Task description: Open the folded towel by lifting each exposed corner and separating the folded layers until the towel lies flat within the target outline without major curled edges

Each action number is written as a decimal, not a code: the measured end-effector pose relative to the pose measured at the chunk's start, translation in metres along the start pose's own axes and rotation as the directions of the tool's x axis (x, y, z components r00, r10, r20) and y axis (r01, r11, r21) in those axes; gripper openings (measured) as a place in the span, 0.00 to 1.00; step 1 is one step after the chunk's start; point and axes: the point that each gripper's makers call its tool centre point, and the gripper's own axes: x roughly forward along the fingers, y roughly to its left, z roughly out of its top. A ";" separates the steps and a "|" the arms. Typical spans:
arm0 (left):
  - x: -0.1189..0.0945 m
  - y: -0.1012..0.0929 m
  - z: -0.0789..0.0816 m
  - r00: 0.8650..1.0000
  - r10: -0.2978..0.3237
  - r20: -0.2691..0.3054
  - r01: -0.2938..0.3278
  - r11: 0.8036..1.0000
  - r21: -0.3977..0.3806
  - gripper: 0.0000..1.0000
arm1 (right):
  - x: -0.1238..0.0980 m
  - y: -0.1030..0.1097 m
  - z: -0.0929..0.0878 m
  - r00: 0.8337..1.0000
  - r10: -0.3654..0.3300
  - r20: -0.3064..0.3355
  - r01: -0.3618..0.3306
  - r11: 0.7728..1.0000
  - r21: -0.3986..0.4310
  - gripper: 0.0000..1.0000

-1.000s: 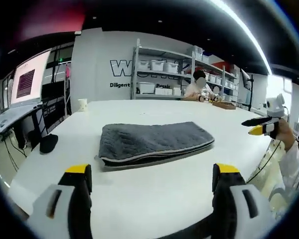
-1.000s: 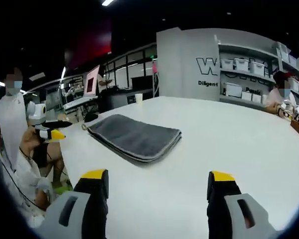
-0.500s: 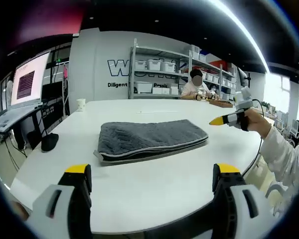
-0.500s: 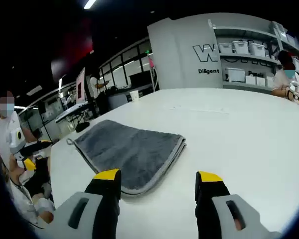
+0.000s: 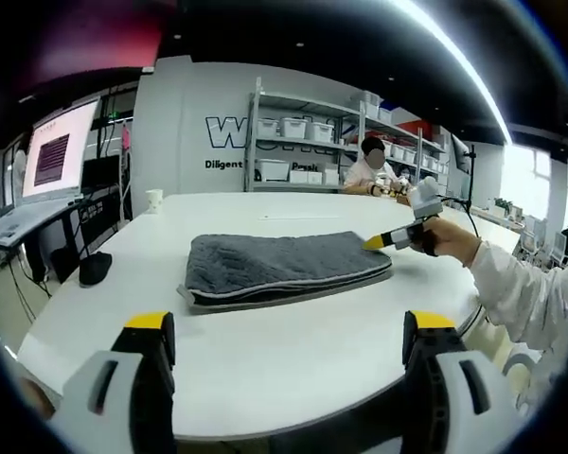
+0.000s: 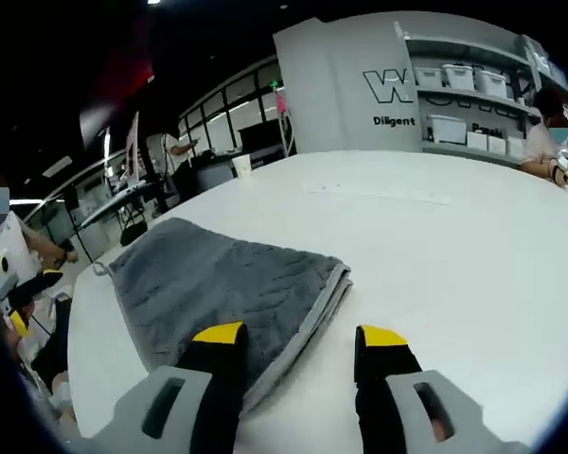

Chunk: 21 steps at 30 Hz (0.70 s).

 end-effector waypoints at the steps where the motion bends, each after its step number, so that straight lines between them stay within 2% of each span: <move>1: 0.000 0.000 0.000 1.000 0.001 0.000 -0.001 1.000 -0.001 0.98 | 0.001 0.001 0.000 1.000 0.007 -0.002 -0.007 1.000 0.005 0.39; 4: -0.002 0.002 0.000 1.000 0.008 0.003 -0.008 1.000 -0.008 0.98 | 0.004 0.004 -0.001 1.000 0.022 -0.003 -0.022 1.000 0.007 0.32; 8: -0.003 0.004 0.001 1.000 0.014 0.010 -0.014 1.000 -0.016 0.97 | 0.009 0.008 -0.007 0.998 0.065 -0.006 -0.064 0.995 0.079 0.27; 12: -0.002 0.004 0.000 1.000 0.013 0.004 -0.013 1.000 -0.015 0.97 | 0.008 0.007 -0.007 0.997 0.080 0.001 -0.079 0.992 0.097 0.21; 16: 0.000 0.003 -0.001 1.000 0.010 -0.002 -0.010 1.000 -0.015 0.97 | 0.010 0.011 -0.005 0.991 0.134 0.031 -0.136 0.982 0.127 0.08; 21: 0.001 0.002 -0.002 1.000 0.005 -0.003 -0.005 1.000 -0.023 0.97 | 0.010 0.010 -0.003 0.990 0.134 0.032 -0.137 0.985 0.105 0.05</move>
